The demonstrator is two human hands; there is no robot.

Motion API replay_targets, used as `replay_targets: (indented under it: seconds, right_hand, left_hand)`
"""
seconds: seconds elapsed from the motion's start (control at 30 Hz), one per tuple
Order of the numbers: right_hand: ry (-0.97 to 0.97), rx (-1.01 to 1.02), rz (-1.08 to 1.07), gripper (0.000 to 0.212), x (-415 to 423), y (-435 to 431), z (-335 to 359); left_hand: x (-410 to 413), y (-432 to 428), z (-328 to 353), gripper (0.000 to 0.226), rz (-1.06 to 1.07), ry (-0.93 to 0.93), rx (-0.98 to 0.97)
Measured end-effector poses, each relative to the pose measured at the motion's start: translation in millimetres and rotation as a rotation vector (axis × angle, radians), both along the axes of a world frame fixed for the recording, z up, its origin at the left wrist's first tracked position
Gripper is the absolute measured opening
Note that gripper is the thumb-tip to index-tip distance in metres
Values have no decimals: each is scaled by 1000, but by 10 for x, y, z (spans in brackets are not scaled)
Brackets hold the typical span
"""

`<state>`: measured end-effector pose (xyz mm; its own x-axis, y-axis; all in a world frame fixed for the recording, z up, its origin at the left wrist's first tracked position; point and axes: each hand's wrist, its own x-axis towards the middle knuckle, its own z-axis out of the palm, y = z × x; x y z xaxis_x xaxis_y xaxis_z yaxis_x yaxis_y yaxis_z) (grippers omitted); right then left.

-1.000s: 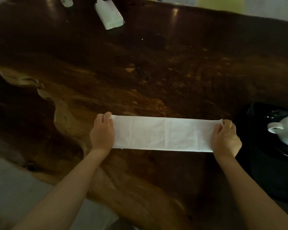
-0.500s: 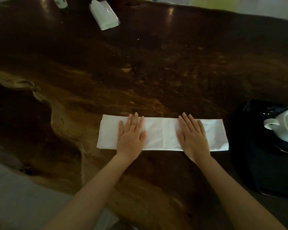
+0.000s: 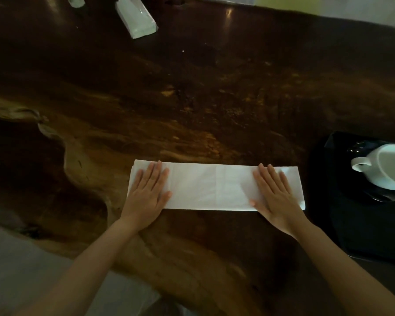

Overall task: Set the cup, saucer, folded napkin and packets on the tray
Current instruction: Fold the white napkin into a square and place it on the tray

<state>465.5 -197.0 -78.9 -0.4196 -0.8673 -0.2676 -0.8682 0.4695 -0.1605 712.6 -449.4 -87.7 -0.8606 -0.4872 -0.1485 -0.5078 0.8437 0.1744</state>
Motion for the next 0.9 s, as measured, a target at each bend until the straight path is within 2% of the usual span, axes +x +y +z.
replay_targets:
  seconds: [0.17, 0.3, 0.47, 0.6, 0.67, 0.7, 0.77, 0.83, 0.9]
  right_hand:
    - [-95, 25, 92, 84, 81, 134, 81]
    - [-169, -20, 147, 77, 128, 274, 195]
    - [71, -61, 288, 72, 189, 349, 257]
    - [164, -71, 268, 78, 262, 381, 290]
    - [195, -100, 235, 69, 281, 360, 323]
    - [209, -126, 214, 58, 274, 339, 348]
    - [209, -179, 131, 35, 240, 260, 448]
    - [195, -231, 45, 23, 189, 148, 592]
    - [209, -277, 38, 20, 119, 37, 764]
  left_hand:
    - [198, 74, 15, 66, -6, -12, 4]
    - [465, 92, 32, 70, -122, -89, 5]
    - [747, 81, 157, 65, -266, -110, -1]
    - [802, 121, 264, 55, -362, -29, -97]
    - [818, 140, 282, 36, -470, -15, -185]
    - [813, 151, 306, 35, -488, -26, -201]
    - [797, 173, 335, 56, -462, -78, -188]
    - [757, 199, 364, 58, -419, -73, -203]
    - [714, 218, 389, 56, -376, -44, -209]
